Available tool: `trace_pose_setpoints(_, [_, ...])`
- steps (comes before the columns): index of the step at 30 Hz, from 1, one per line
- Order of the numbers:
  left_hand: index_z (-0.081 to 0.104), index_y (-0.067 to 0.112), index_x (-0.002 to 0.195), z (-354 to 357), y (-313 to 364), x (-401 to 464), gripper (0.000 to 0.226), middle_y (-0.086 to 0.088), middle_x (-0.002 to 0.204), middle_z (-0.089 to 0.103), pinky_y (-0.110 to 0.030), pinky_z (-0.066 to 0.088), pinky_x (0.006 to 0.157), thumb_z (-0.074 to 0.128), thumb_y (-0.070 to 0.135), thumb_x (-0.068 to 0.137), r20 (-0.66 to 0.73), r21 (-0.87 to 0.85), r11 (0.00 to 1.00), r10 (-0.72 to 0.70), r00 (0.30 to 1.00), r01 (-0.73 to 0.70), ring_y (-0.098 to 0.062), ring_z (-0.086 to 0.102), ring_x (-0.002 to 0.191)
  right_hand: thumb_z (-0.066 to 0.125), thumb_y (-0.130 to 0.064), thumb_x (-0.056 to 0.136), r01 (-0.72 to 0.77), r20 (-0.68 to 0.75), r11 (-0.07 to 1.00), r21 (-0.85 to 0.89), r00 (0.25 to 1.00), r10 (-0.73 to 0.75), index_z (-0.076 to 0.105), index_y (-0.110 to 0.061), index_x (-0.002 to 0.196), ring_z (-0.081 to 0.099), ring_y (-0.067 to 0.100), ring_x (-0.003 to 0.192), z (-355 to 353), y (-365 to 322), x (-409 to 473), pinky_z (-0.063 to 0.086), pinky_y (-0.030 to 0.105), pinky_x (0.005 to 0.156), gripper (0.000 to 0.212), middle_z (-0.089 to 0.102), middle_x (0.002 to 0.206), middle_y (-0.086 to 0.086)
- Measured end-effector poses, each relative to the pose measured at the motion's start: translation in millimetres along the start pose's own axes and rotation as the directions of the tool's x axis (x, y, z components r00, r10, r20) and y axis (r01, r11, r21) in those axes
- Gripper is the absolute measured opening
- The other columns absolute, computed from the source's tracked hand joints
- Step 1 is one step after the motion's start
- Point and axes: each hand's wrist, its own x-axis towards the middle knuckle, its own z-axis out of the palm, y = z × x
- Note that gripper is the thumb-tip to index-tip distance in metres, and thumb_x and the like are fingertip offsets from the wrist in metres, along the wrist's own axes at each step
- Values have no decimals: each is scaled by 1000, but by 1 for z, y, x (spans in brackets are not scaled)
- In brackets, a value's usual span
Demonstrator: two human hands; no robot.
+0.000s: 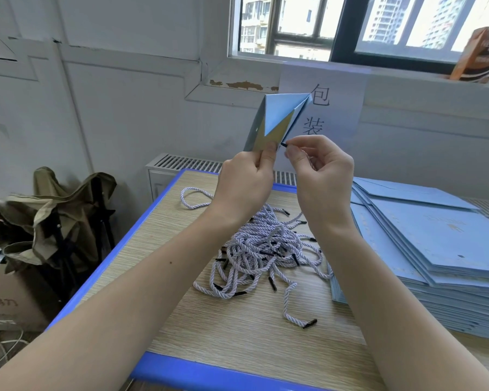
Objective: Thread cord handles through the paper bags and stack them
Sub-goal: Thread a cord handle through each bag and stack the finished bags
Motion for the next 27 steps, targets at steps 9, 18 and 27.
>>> trace_pose_setpoints(9, [37, 20, 52, 0, 0, 0, 60, 9, 36, 41, -29, 25, 46, 37, 50, 104, 15, -26, 1000, 0, 1000, 1, -12, 38, 43, 67, -12, 94, -12, -20, 999, -44, 1000, 11, 74, -17, 90, 60, 6, 69, 4, 7, 2, 52, 25, 67, 9, 71, 78, -6])
trace_pose_setpoints(18, [38, 18, 52, 2, 0, -1, 61, 9, 37, 41, -33, 27, 49, 38, 50, 104, 17, -14, 1000, 5, 1000, -4, -14, 38, 47, 69, -11, 92, -91, -68, 993, 79, 993, 96, 72, -22, 85, 67, 24, 75, 8, 5, 6, 58, 40, 75, 14, 72, 77, 1])
trace_pose_setpoints(27, [38, 20, 54, 2, 1, -3, 58, 13, 40, 44, -33, 27, 51, 38, 50, 104, 14, -34, 999, 17, 1000, -16, -15, 40, 49, 72, -9, 90, -223, -19, 946, 236, 972, 234, 61, -15, 84, 50, 15, 53, 9, 3, 4, 45, 31, 57, 14, 66, 67, 5])
